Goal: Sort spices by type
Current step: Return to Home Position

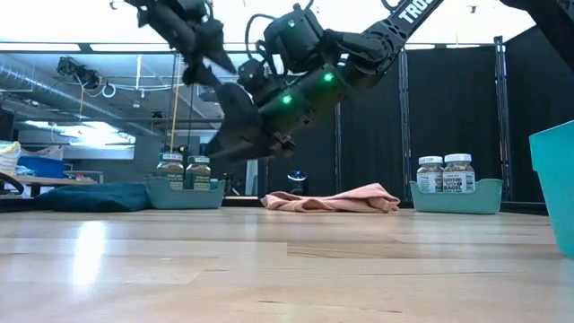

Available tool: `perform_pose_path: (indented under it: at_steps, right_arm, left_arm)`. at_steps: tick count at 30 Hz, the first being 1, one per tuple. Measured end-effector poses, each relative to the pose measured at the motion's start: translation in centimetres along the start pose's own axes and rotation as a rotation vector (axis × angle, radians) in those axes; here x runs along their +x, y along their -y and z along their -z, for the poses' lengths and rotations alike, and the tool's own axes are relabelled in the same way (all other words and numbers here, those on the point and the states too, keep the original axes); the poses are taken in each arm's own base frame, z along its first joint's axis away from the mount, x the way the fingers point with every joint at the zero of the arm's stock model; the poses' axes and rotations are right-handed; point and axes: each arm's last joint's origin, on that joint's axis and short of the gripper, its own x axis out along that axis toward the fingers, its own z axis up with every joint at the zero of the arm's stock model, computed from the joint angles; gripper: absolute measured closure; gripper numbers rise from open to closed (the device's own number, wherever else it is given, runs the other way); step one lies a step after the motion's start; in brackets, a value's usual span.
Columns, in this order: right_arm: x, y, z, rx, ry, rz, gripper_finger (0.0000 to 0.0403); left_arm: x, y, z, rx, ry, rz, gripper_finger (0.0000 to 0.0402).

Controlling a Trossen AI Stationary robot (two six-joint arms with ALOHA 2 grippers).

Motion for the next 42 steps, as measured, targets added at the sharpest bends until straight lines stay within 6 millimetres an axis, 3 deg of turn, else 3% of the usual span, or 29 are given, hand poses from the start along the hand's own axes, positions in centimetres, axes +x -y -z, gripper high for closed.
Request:
perform_pose_path:
  at_steps: [8,15,22,29,36,42]
  right_arm:
    - [-0.3,-0.6,-2.2,0.042,0.223,-0.091,0.0128]
    - [-1.4,-1.1,-4.8,0.200,0.492,-0.185,0.0128]
    - [-2.8,-2.0,-6.3,0.345,0.536,-0.385,0.0128]
    - [-5.8,-2.5,-8.5,0.161,0.440,-0.922,0.0128]
    - [-11.6,-2.2,-12.6,-0.011,0.528,-1.154,0.0128]
    - [-16.8,2.0,-16.2,0.056,0.421,-1.221,0.0128]
  left_arm:
    - [-6.7,3.0,-1.2,0.031,0.241,0.099,0.0055]
    - [-12.8,5.5,-0.2,0.070,0.396,0.100,0.0055]
    - [-17.2,7.4,1.4,0.083,0.505,0.108,0.0055]
    - [-19.2,8.3,2.9,0.083,0.512,0.109,0.0055]
    - [-20.1,8.8,3.5,0.057,0.530,0.146,0.0055]
    - [-20.5,9.0,3.0,0.066,0.588,0.177,0.0055]
